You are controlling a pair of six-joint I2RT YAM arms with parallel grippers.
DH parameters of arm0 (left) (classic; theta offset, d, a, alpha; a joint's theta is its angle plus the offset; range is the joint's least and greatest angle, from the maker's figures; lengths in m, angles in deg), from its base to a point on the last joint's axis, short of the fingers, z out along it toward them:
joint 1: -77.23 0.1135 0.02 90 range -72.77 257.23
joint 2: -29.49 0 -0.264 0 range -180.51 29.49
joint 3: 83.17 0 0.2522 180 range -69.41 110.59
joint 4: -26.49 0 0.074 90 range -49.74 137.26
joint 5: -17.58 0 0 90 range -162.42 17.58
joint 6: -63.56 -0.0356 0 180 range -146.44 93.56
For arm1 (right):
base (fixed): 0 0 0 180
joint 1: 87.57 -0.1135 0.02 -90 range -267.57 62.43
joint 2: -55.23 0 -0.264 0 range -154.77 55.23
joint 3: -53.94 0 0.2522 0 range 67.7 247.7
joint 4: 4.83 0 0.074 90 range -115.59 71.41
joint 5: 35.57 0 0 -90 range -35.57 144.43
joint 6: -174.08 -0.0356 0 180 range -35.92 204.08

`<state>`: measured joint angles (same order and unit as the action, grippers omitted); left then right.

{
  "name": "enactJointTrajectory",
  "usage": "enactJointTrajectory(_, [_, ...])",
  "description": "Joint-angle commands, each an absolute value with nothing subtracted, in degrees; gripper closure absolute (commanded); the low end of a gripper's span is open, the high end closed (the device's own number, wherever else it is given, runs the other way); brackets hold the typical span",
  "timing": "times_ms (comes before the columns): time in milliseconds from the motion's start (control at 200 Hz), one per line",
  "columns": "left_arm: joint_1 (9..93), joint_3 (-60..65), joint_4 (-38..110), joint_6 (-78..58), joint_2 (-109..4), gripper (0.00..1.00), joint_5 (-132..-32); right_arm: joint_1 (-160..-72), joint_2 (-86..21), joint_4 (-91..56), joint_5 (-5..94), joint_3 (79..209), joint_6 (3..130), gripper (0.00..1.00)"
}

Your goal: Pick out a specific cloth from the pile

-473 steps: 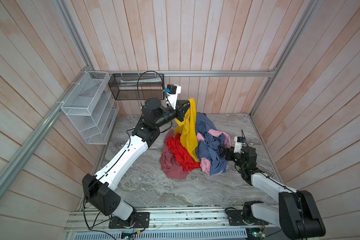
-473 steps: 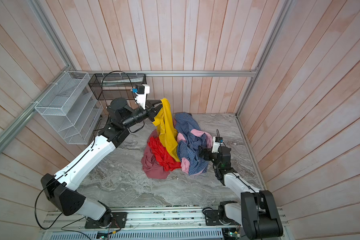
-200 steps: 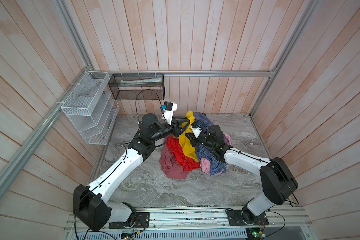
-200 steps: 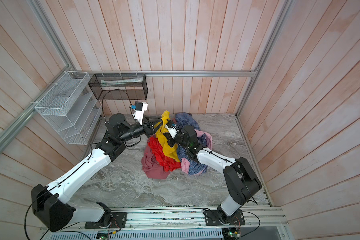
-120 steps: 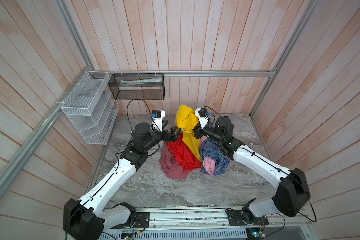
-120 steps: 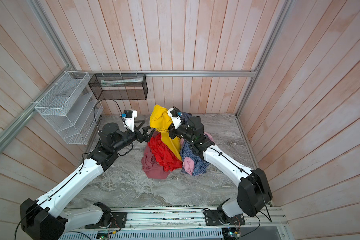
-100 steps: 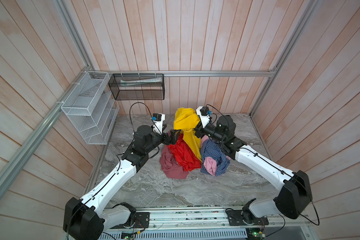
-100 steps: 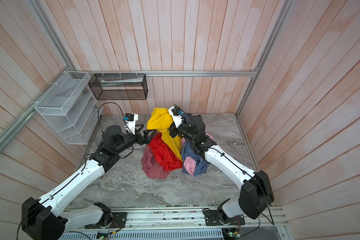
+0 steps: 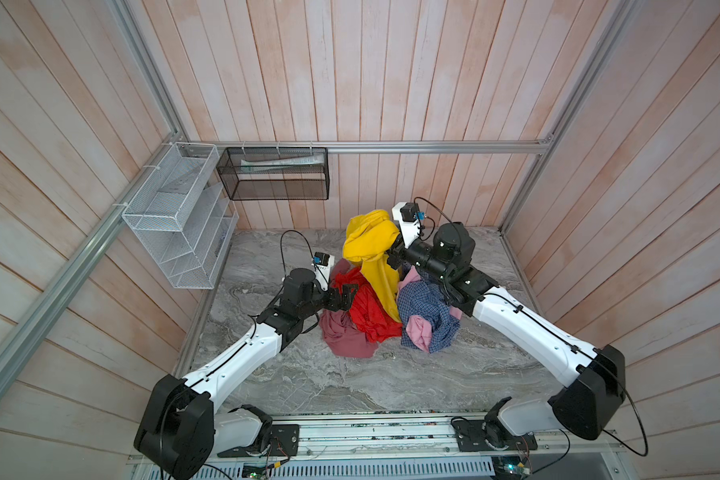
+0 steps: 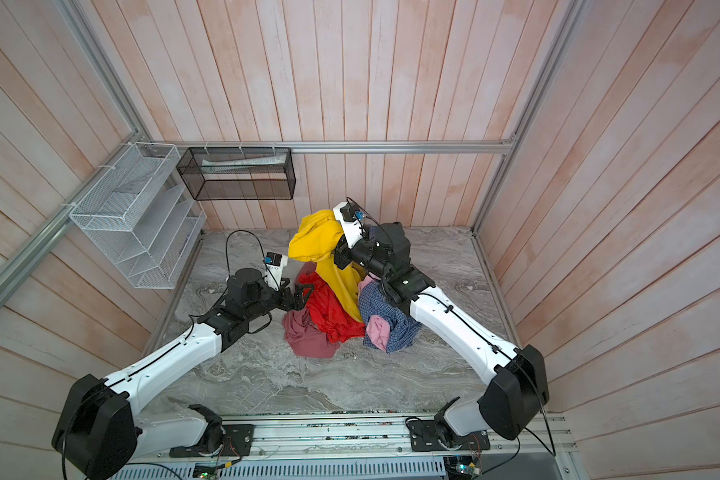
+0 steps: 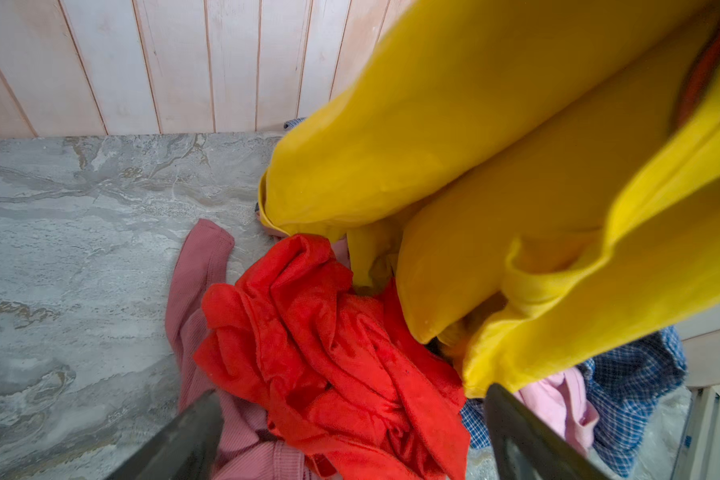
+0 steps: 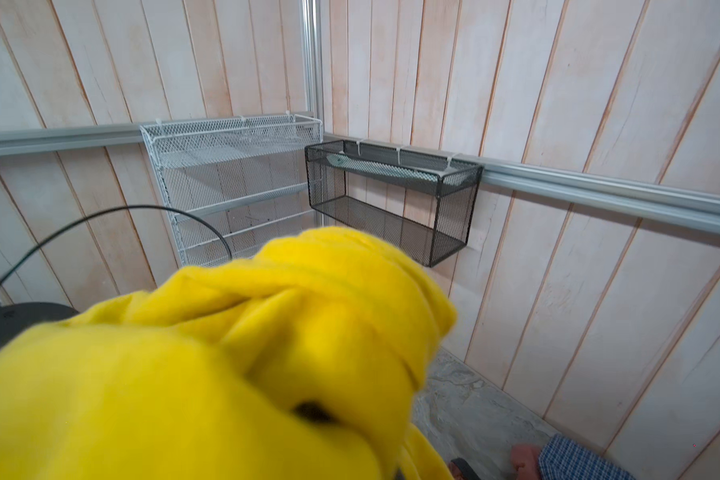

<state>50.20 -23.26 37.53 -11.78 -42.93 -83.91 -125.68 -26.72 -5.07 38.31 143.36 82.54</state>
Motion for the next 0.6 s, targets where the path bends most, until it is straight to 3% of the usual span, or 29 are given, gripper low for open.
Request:
enactJointTrajectory(0, [49.96,-23.7,35.12,-11.83,-43.18,0.01,-83.51,-126.4,-26.31,-2.54,39.02,148.92,81.88,1.0])
enactJointTrajectory(595, [45.95,-18.86,18.8,-13.9,-48.94,0.0,-89.69,-127.21,-27.07,-3.67,37.54,153.8,79.26,1.0])
